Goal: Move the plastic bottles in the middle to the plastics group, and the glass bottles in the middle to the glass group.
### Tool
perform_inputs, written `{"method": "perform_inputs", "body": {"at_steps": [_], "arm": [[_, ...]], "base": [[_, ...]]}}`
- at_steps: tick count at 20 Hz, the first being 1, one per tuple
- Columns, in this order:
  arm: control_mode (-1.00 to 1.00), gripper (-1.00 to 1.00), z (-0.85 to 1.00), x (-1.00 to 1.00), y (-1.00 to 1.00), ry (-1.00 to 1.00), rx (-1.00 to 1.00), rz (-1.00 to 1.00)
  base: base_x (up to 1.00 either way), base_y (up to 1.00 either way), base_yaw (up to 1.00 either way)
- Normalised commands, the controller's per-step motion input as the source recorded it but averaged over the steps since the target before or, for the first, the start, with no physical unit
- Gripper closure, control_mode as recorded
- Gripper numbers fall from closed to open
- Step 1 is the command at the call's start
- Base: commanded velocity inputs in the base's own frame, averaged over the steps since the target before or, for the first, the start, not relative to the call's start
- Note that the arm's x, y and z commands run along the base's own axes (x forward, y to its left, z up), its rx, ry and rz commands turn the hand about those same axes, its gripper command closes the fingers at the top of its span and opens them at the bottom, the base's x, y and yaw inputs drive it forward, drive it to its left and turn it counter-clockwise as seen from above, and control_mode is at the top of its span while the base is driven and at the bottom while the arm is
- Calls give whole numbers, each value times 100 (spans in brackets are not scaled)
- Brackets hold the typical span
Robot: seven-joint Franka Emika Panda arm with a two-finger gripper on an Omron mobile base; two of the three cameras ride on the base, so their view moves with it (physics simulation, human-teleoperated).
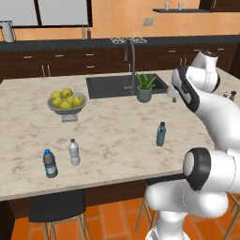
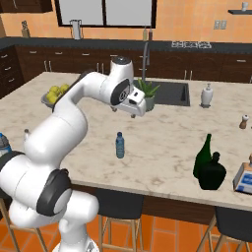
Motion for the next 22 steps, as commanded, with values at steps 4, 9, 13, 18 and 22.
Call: {"method": "perform_inputs", "body": {"at_steps": [4, 9, 13, 18, 22], "arm": [[-100, -100, -10, 13, 49, 0, 0, 8], [-100, -100, -10, 9, 44, 0, 0, 7], [-100, -100, -19, 18, 36, 0, 0, 7], [-100, -100, -27, 26, 31, 0, 0, 6], [-100, -100, -59, 22, -41, 0, -5, 4]], "base": [[0, 0, 0], [0, 0, 0], [0, 0, 0], [0, 0, 0], [0, 0, 0]]}}
